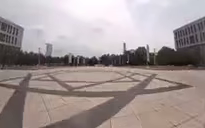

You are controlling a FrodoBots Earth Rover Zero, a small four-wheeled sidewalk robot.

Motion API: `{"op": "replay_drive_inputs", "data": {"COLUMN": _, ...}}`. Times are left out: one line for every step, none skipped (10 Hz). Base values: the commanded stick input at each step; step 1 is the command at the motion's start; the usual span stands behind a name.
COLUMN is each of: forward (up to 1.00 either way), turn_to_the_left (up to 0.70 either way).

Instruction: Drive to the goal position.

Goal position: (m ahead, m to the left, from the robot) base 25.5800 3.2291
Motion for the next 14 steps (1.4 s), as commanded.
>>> {"op": "replay_drive_inputs", "data": {"forward": 0.7, "turn_to_the_left": 0.01}}
{"op": "replay_drive_inputs", "data": {"forward": 0.7, "turn_to_the_left": 0.01}}
{"op": "replay_drive_inputs", "data": {"forward": 0.7, "turn_to_the_left": 0.01}}
{"op": "replay_drive_inputs", "data": {"forward": 0.7, "turn_to_the_left": 0.01}}
{"op": "replay_drive_inputs", "data": {"forward": 0.7, "turn_to_the_left": 0.01}}
{"op": "replay_drive_inputs", "data": {"forward": 0.7, "turn_to_the_left": 0.01}}
{"op": "replay_drive_inputs", "data": {"forward": 0.7, "turn_to_the_left": 0.01}}
{"op": "replay_drive_inputs", "data": {"forward": 0.7, "turn_to_the_left": 0.01}}
{"op": "replay_drive_inputs", "data": {"forward": 0.7, "turn_to_the_left": 0.01}}
{"op": "replay_drive_inputs", "data": {"forward": 0.7, "turn_to_the_left": 0.01}}
{"op": "replay_drive_inputs", "data": {"forward": 0.7, "turn_to_the_left": 0.01}}
{"op": "replay_drive_inputs", "data": {"forward": 0.7, "turn_to_the_left": 0.01}}
{"op": "replay_drive_inputs", "data": {"forward": 0.7, "turn_to_the_left": 0.01}}
{"op": "replay_drive_inputs", "data": {"forward": 0.7, "turn_to_the_left": 0.01}}
